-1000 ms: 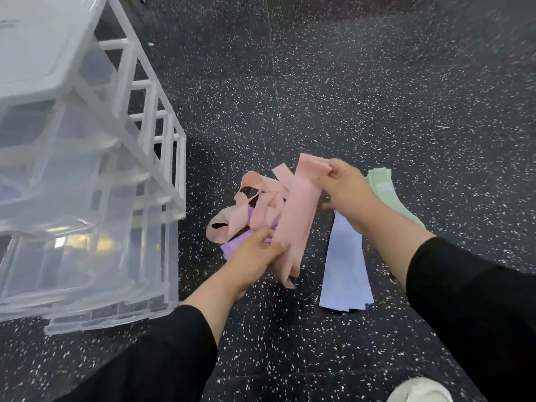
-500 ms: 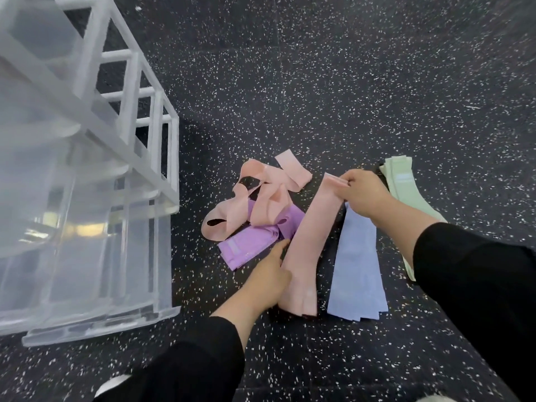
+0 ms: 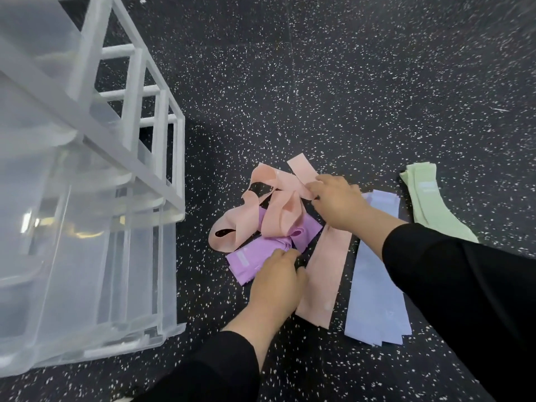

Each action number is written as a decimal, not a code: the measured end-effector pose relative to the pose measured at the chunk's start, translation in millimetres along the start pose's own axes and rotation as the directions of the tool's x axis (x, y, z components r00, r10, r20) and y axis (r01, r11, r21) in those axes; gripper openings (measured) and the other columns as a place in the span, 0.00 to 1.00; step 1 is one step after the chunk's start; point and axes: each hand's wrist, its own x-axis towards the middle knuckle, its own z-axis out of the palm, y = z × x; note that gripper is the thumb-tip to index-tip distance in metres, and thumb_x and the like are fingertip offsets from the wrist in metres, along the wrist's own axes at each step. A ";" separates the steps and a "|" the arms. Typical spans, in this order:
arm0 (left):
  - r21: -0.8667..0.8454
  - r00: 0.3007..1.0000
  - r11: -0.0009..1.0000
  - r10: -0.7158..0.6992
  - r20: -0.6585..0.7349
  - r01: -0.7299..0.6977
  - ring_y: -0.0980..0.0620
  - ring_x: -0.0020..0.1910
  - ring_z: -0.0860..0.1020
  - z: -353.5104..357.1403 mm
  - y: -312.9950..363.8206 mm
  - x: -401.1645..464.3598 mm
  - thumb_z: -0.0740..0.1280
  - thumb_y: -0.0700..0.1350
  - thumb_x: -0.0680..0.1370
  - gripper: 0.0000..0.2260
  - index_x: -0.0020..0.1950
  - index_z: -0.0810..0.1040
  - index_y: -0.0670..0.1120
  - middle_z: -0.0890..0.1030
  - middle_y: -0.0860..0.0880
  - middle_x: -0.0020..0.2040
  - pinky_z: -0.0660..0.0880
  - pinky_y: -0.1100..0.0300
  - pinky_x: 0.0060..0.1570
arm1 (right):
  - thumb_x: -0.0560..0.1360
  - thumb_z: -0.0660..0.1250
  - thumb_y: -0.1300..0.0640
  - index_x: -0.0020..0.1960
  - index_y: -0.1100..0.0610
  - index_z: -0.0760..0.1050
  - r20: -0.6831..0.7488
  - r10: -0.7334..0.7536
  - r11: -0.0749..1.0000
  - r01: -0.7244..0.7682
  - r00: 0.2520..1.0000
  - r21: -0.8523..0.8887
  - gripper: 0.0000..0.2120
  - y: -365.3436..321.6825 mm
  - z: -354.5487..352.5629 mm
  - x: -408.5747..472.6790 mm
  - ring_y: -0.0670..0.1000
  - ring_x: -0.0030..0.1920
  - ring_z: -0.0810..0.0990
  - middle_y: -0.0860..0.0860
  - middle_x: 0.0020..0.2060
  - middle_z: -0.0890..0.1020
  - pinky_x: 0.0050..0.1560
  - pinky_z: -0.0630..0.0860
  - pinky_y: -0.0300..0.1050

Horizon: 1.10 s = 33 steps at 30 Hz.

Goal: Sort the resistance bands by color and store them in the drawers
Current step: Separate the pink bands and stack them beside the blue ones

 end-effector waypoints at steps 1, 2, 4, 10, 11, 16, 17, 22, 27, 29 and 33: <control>-0.004 1.000 1.000 -0.003 -0.016 0.003 0.46 0.63 0.75 -3.5 -0.3 0.7 0.61 0.46 0.82 0.19 0.73 0.73 0.51 0.76 0.48 0.64 0.72 0.53 0.56 | 0.82 0.57 0.56 0.76 0.45 0.64 0.047 -0.011 0.999 0.013 0.999 -0.039 0.23 -5.0 4.4 5.6 0.59 0.77 0.59 0.51 0.80 0.58 0.71 0.61 0.67; -0.011 1.000 1.000 -0.006 -0.028 0.006 0.47 0.63 0.75 -6.4 -1.1 1.1 0.60 0.46 0.82 0.18 0.72 0.74 0.52 0.76 0.49 0.64 0.71 0.54 0.55 | 0.82 0.57 0.57 0.77 0.45 0.63 0.085 -0.016 0.996 0.023 0.996 -0.085 0.24 -8.9 8.3 10.5 0.59 0.78 0.56 0.51 0.81 0.55 0.72 0.59 0.68; -0.017 0.999 1.000 -0.008 -0.031 0.007 0.48 0.63 0.75 -11.4 -3.4 0.5 0.60 0.48 0.83 0.17 0.72 0.73 0.52 0.76 0.50 0.64 0.71 0.54 0.56 | 0.81 0.56 0.59 0.76 0.47 0.63 0.135 -0.010 0.984 0.033 0.991 -0.175 0.24 -12.8 14.2 17.4 0.59 0.78 0.54 0.52 0.80 0.53 0.71 0.58 0.70; -0.038 1.000 0.999 -0.006 -0.017 0.006 0.50 0.59 0.77 -18.3 -12.6 -2.1 0.60 0.50 0.84 0.16 0.72 0.73 0.53 0.76 0.51 0.62 0.74 0.53 0.58 | 0.78 0.57 0.64 0.70 0.55 0.68 0.074 0.087 0.976 -0.071 0.993 -0.207 0.21 -16.4 13.9 16.4 0.58 0.70 0.65 0.52 0.70 0.66 0.66 0.66 0.65; -0.046 1.000 0.999 -0.009 -0.014 0.008 0.50 0.59 0.77 -18.5 -13.2 -3.0 0.60 0.50 0.84 0.16 0.72 0.73 0.53 0.77 0.51 0.62 0.75 0.53 0.58 | 0.79 0.58 0.64 0.69 0.57 0.69 0.019 0.091 0.980 -0.087 0.996 -0.179 0.19 -16.6 12.0 15.3 0.59 0.68 0.68 0.53 0.68 0.68 0.64 0.67 0.64; -0.117 0.999 0.993 -0.007 -0.042 0.002 0.51 0.58 0.78 -26.2 -8.6 -8.0 0.61 0.50 0.83 0.15 0.69 0.75 0.54 0.77 0.53 0.63 0.75 0.50 0.60 | 0.83 0.61 0.55 0.63 0.59 0.78 -0.366 0.259 0.890 -0.073 0.894 0.450 0.13 -22.1 -22.9 0.0 0.59 0.53 0.79 0.55 0.52 0.80 0.53 0.75 0.52; -0.139 0.998 0.990 -0.002 -0.069 -0.008 0.52 0.57 0.78 -29.8 -6.3 -8.9 0.61 0.50 0.83 0.14 0.68 0.76 0.54 0.78 0.54 0.62 0.76 0.50 0.60 | 0.83 0.62 0.55 0.62 0.57 0.80 -0.385 0.329 0.819 -0.057 0.862 0.572 0.12 -25.5 -33.4 -4.9 0.57 0.52 0.80 0.53 0.51 0.82 0.50 0.74 0.48; -0.272 0.961 0.957 0.026 -0.274 -0.103 0.66 0.49 0.74 -66.5 14.3 -14.9 0.61 0.48 0.84 0.12 0.67 0.77 0.54 0.78 0.58 0.57 0.68 0.71 0.46 | 0.80 0.67 0.55 0.51 0.51 0.79 -0.379 0.467 0.434 0.167 0.799 0.885 0.03 -50.5 -83.0 -30.4 0.42 0.36 0.73 0.44 0.39 0.78 0.39 0.70 0.36; -0.416 0.865 0.883 -0.022 -0.501 -0.219 0.57 0.51 0.79 -118.7 44.7 -18.9 0.61 0.49 0.84 0.11 0.64 0.79 0.52 0.81 0.55 0.54 0.77 0.56 0.55 | 0.76 0.72 0.52 0.49 0.52 0.82 -0.374 0.487 0.254 0.282 0.789 0.925 0.04 -62.7 -114.6 -59.6 0.44 0.39 0.78 0.50 0.43 0.83 0.42 0.76 0.41; -0.450 0.840 0.855 -0.031 -0.541 -0.259 0.54 0.52 0.79 -138.0 53.5 -18.5 0.61 0.50 0.84 0.11 0.64 0.78 0.54 0.82 0.54 0.54 0.77 0.53 0.57 | 0.75 0.72 0.52 0.47 0.48 0.82 -0.355 0.455 0.196 0.297 0.817 0.935 0.02 -63.7 -118.8 -67.4 0.47 0.43 0.79 0.49 0.45 0.83 0.45 0.78 0.48; -0.487 0.892 0.840 -0.009 -0.452 -0.238 0.59 0.57 0.76 -163.9 67.0 -19.8 0.60 0.49 0.85 0.19 0.76 0.71 0.52 0.78 0.57 0.60 0.69 0.67 0.53 | 0.72 0.71 0.52 0.44 0.42 0.82 -0.358 0.314 0.147 0.327 0.879 0.933 0.05 -66.1 -120.3 -79.6 0.50 0.46 0.79 0.46 0.44 0.83 0.49 0.74 0.52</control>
